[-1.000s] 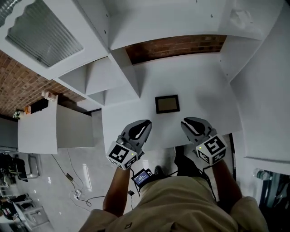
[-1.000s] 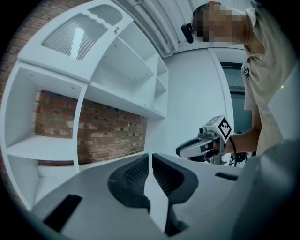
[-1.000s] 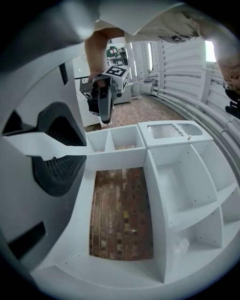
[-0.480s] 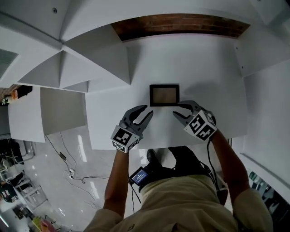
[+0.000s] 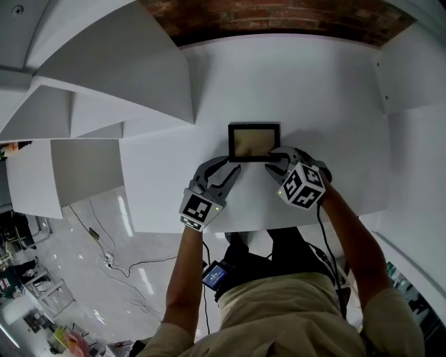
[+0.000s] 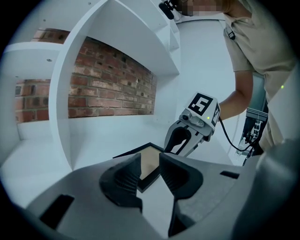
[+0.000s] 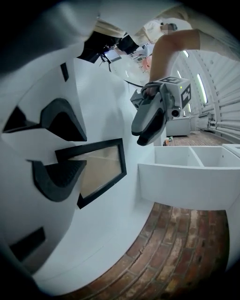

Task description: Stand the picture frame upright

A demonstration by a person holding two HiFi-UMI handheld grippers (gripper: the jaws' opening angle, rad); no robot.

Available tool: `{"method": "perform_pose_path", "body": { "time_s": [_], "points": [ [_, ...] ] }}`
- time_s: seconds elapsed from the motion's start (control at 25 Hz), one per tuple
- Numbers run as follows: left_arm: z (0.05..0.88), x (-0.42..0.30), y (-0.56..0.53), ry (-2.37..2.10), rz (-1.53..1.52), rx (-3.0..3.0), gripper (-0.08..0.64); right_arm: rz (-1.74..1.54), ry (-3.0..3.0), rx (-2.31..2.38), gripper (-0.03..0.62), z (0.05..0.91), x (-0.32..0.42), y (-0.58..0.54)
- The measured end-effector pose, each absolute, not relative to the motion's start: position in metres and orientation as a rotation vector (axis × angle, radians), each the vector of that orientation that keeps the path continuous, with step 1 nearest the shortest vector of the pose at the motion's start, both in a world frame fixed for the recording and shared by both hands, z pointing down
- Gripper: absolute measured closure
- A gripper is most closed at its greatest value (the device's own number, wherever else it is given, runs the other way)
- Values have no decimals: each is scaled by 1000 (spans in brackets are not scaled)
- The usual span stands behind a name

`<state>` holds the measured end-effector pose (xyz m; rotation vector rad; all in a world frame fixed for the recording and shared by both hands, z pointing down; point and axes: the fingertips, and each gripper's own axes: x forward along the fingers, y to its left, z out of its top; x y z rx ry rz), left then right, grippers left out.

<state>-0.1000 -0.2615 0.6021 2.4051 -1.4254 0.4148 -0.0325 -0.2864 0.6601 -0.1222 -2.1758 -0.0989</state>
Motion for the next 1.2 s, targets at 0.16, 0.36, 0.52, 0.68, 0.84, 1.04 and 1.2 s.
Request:
{"method": "perform_pose_path", "body": {
  "time_s": [0.16,0.36,0.52,0.68,0.84,1.04,1.2],
  "points": [
    [610,-99,-266,-1407,517,2443,459,-190,-2124,-168,489,672,-35,-288],
    [621,-86,-265,-1332,685,2535,458,-84,-2087,-235,529,669,-35,-280],
    [625,-72,-262,-1240,912,2635,457,172,-2124,-276,532,640,-41,-273],
    [623,-62,-260,-1168,1198,2729,453,270,-2091,-308,532,616,-39,-273],
    [625,-50,-259,-1065,1459,2790,435,371,-2063,-330,533,597,-40,-276],
    [626,-47,-271,-1140,1515,2766,425,480,-2034,-335,534,589,-44,-276],
    [624,-48,-278,-1228,1453,2779,461,497,-2069,-337,532,586,-48,-274]
  ]
}}
